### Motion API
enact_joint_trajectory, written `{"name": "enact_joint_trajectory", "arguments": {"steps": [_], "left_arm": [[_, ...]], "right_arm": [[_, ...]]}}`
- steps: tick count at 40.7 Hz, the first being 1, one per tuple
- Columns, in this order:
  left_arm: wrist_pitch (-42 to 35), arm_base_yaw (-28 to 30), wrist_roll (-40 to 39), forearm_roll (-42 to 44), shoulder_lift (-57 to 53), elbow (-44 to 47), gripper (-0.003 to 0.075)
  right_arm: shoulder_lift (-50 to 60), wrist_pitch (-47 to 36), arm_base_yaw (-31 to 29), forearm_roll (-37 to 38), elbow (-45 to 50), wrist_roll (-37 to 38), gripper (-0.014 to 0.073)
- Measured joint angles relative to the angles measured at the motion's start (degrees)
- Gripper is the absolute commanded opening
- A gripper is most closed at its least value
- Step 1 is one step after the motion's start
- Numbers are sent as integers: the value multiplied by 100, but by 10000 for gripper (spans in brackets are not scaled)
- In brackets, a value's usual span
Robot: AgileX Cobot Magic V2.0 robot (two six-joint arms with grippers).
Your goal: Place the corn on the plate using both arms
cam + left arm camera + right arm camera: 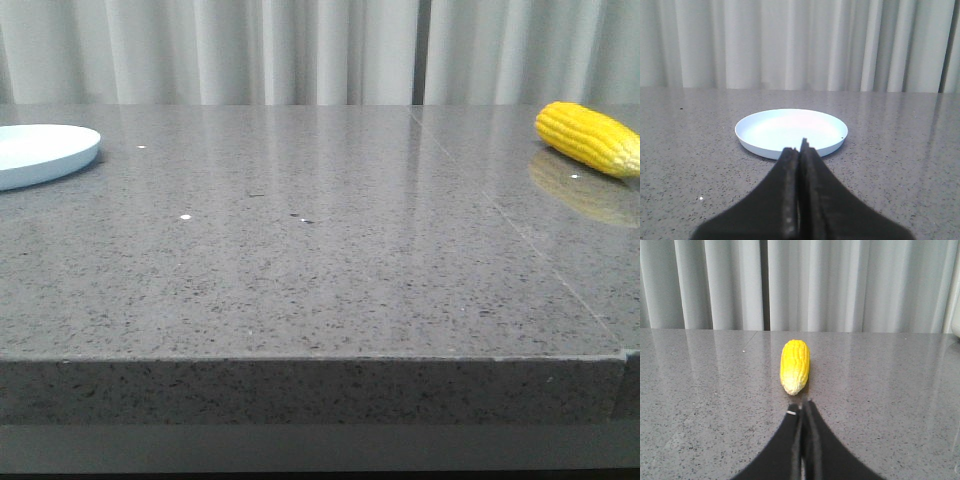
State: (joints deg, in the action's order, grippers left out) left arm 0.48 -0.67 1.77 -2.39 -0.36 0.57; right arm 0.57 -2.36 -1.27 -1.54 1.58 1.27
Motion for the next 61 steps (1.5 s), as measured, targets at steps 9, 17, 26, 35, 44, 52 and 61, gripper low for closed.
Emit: {"name": "enact_joint_trajectory", "arguments": {"steps": [9,17,26,35,44,52,61], "left_arm": [[0,0,0,0,0,0,-20],[0,0,0,0,0,0,-20],[0,0,0,0,0,0,-20],[-150,0,0,0,0,0,-20],[-141,0,0,0,0,-546,-20],[626,0,0,0,0,-1886,-20],[1663,0,0,0,717,-3360,-20]], "right_arm": [[0,0,0,0,0,0,-70],[0,0,0,0,0,0,-70],[0,-12,0,0,0,0,-70],[0,-181,0,0,0,0,-70],[0,527,0,-10,-654,0,-70],[-163,1832,0,-42,-2022,0,-70],[-1147,3065,0,-207,-3426,0,-70]]}}
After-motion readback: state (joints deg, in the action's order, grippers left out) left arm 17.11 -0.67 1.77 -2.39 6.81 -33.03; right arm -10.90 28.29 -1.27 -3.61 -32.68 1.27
